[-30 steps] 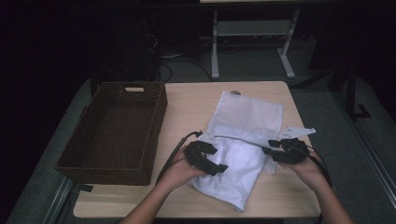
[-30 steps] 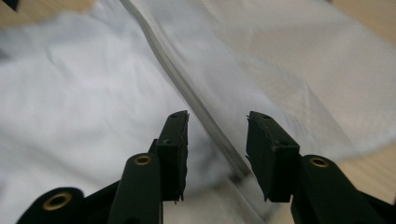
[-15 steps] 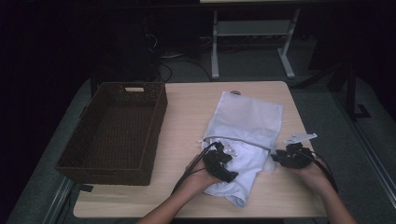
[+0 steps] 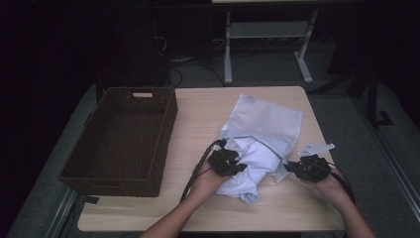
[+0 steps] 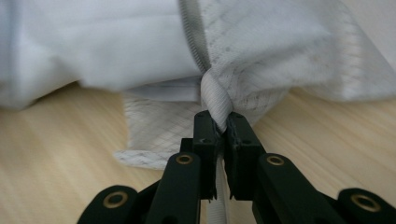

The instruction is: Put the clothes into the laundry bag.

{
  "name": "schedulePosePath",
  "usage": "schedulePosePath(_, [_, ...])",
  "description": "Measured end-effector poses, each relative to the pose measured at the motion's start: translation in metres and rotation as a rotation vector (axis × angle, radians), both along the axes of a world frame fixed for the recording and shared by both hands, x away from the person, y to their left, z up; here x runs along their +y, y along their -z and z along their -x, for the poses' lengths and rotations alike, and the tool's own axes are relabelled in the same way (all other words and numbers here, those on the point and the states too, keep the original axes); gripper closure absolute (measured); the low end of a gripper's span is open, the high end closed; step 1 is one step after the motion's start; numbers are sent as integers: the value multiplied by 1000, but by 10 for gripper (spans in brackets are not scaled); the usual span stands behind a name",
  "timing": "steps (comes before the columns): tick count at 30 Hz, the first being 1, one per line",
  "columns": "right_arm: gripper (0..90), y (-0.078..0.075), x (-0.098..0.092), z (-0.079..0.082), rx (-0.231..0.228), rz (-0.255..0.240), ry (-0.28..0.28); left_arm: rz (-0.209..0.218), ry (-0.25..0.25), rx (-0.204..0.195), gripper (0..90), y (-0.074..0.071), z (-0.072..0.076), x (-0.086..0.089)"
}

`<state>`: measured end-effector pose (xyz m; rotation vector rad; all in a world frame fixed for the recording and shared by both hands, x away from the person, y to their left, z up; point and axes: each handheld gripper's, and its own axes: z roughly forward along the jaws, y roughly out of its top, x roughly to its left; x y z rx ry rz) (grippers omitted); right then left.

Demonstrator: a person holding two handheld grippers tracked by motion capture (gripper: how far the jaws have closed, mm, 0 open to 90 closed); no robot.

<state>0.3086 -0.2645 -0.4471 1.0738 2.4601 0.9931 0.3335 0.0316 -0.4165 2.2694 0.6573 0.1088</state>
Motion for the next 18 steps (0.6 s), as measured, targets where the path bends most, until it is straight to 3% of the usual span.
schedulePosePath(5, [829,-16,18,14,-43,-29,-72,11,-55,-9,838,-1,-5,-3])
schedulePosePath(8, [828,-23,29,20,-56,-47,-127,-5,-78,-24,838,4,-7,-9])
schedulePosePath(13, [807,-18,28,18,-27,-21,-124,-30,-35,-15,815,14,-8,-15])
schedulePosePath(15, [783,-16,24,17,-17,-23,-120,-22,-28,2,751,16,-8,-14])
schedulePosePath(17, [757,-18,22,17,-16,-26,-119,-13,-17,31,580,19,-9,-11])
schedulePosePath(18, [745,-19,22,17,-16,-30,-116,-4,-8,47,580,19,-8,-10])
